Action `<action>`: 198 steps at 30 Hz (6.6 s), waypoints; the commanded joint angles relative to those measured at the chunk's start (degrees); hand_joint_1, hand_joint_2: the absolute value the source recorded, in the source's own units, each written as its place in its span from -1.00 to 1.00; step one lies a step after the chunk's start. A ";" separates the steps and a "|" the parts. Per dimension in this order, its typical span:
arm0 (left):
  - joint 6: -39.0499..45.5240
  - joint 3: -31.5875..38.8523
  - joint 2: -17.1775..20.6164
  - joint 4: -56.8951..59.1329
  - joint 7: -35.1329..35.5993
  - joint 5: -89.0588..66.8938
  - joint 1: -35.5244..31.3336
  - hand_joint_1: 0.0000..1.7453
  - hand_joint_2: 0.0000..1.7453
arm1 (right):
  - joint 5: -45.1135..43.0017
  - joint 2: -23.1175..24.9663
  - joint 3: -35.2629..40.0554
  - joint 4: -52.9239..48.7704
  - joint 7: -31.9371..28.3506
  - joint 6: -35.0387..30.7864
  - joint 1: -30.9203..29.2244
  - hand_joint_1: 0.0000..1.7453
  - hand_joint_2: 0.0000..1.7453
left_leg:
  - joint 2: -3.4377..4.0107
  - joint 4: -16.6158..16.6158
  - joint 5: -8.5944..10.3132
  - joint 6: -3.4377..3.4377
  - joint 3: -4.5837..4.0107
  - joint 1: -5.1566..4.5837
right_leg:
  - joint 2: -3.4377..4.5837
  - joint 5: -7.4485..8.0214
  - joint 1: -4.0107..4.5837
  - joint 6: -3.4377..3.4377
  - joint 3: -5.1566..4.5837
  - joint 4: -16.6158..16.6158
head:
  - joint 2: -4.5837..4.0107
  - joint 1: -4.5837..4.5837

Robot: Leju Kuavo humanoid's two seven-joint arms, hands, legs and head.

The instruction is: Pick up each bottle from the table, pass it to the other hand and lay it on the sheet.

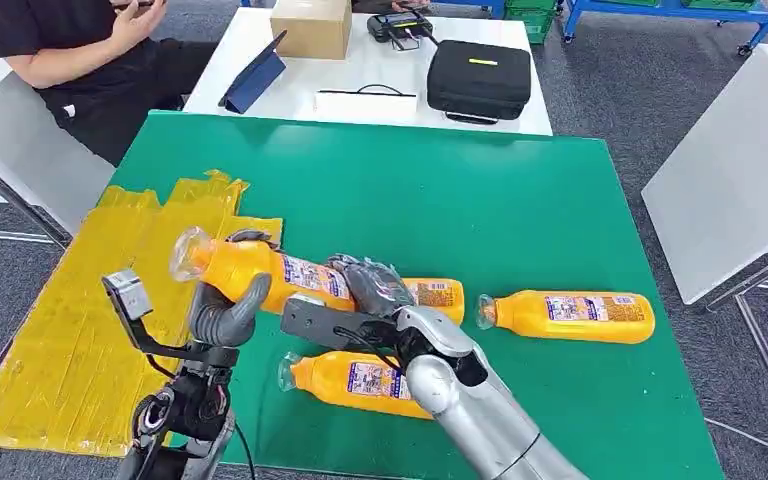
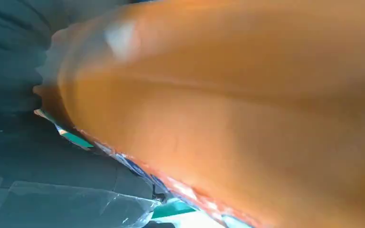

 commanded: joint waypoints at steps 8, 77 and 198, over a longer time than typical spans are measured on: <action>-1.26 0.20 -1.14 -0.51 0.29 -0.48 -1.23 1.00 1.00 | -0.14 -0.43 2.23 4.84 -1.26 0.27 -2.65 1.00 1.00 | 0.02 0.05 -0.04 -0.15 0.14 0.01 | -0.32 -0.06 0.06 -0.14 0.17 0.05 | 0.00 0.00; 38.29 9.76 10.65 12.07 8.31 -98.07 -1.09 1.00 1.00 | -1.06 -3.26 -12.72 -20.33 -12.13 1.57 12.84 -1.00 -1.00 | 0.07 -0.05 -0.02 -0.12 0.15 0.00 | -0.14 -0.03 0.02 -0.11 0.13 -0.01 | 0.00 0.00; 0.58 12.89 -1.22 4.15 -3.11 3.35 3.24 -1.00 1.00 | -24.70 -2.36 -18.87 -33.81 -21.50 -7.02 18.42 1.00 1.00 | -0.11 0.13 0.56 -0.65 -0.46 0.12 | -0.44 0.46 0.16 -0.67 -0.59 0.37 | 0.00 0.02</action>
